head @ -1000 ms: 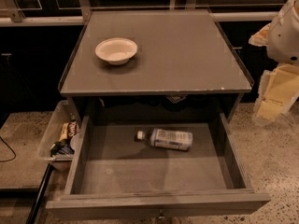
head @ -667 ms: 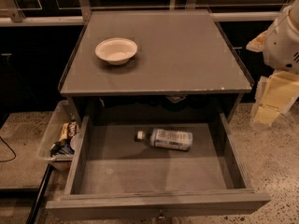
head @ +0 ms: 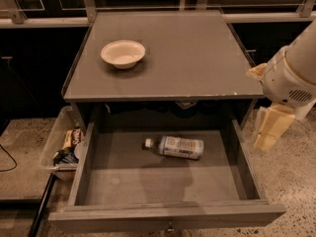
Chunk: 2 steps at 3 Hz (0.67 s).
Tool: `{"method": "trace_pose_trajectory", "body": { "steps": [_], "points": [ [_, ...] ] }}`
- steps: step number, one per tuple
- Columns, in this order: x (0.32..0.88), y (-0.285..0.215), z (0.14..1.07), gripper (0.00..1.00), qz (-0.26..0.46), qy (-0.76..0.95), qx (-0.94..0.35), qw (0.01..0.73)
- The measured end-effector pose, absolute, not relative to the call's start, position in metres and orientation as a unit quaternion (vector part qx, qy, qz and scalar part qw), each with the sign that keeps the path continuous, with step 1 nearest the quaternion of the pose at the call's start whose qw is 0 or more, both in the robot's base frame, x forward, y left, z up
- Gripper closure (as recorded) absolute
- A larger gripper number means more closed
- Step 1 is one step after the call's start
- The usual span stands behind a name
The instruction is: Pick blue plastic bottle from top drawer and place on counter
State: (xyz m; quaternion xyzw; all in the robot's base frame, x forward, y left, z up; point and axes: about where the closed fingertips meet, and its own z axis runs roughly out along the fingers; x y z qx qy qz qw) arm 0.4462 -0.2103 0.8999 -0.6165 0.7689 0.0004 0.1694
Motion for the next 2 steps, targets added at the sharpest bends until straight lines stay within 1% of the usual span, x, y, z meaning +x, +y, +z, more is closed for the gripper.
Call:
{"method": "trace_pose_trajectory", "body": {
  "steps": [1, 2],
  "points": [
    [0.4653, -0.2041, 0.8622, 0.00, 0.024, 0.760, -0.617, 0.201],
    [0.4651, -0.2027, 0.8596, 0.00, 0.027, 0.760, -0.618, 0.200]
  ]
}}
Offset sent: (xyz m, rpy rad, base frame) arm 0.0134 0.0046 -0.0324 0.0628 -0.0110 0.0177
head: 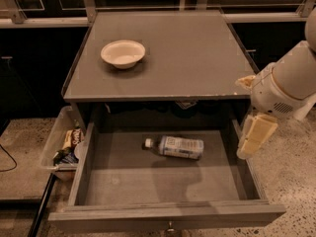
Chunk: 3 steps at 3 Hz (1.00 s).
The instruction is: Pick blue plastic bottle from top drawer and place on counter
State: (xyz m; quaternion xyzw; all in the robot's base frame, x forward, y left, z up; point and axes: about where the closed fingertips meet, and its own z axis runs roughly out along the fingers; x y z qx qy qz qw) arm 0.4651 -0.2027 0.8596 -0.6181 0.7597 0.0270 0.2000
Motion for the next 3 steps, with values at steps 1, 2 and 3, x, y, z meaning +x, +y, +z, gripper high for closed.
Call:
{"method": "trace_pose_trajectory", "body": {
  "steps": [1, 2, 3],
  "points": [
    [0.470, -0.200, 0.826, 0.00, 0.040, 0.771, -0.603, 0.199],
    [0.480, -0.200, 0.783, 0.00, 0.051, 0.783, -0.585, 0.207],
    [0.491, -0.198, 0.753, 0.00, 0.066, 0.787, -0.571, 0.227]
  ]
}}
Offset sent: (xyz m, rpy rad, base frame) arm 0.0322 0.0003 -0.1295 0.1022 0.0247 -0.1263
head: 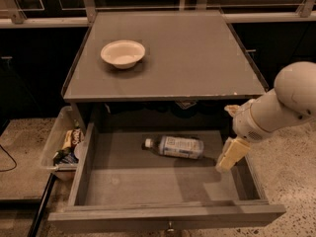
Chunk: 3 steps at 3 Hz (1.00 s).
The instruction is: Pick blue plastic bottle from top drawer and place on counter
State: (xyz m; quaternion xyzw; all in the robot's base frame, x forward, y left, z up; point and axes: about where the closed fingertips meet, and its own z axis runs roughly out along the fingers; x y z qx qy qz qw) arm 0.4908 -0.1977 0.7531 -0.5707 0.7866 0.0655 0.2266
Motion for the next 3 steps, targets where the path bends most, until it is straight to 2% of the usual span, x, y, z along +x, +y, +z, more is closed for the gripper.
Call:
{"method": "trace_pose_trajectory", "body": {
  "steps": [1, 3],
  "points": [
    [0.505, -0.184, 0.716, 0.00, 0.101, 0.780, -0.560, 0.262],
    [0.522, -0.148, 0.654, 0.00, 0.148, 0.751, -0.574, 0.289]
  ]
}}
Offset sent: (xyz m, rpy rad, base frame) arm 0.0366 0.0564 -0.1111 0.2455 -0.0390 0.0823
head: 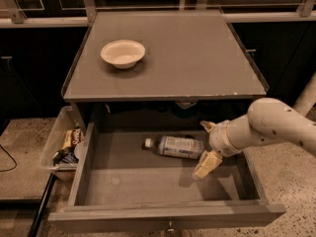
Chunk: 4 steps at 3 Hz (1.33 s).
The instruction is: Pick blue plastic bottle from top drawer and place on counter
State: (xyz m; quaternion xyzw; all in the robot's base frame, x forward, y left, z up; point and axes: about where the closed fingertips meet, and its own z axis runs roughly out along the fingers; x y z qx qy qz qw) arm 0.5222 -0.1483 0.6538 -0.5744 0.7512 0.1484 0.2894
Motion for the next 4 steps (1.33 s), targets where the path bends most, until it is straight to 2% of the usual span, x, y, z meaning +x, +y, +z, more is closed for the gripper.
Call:
{"method": "trace_pose_trajectory", "body": {
  "steps": [1, 2, 3, 4],
  "points": [
    [0.5349, -0.1272, 0.6200, 0.00, 0.162, 0.731, -0.594, 0.293],
    [0.5348, -0.1271, 0.6198, 0.00, 0.162, 0.731, -0.594, 0.293],
    [0.5348, -0.1271, 0.6197, 0.19, 0.162, 0.731, -0.594, 0.293],
    [0.5348, -0.1270, 0.6197, 0.42, 0.162, 0.731, -0.594, 0.293]
  ]
}}
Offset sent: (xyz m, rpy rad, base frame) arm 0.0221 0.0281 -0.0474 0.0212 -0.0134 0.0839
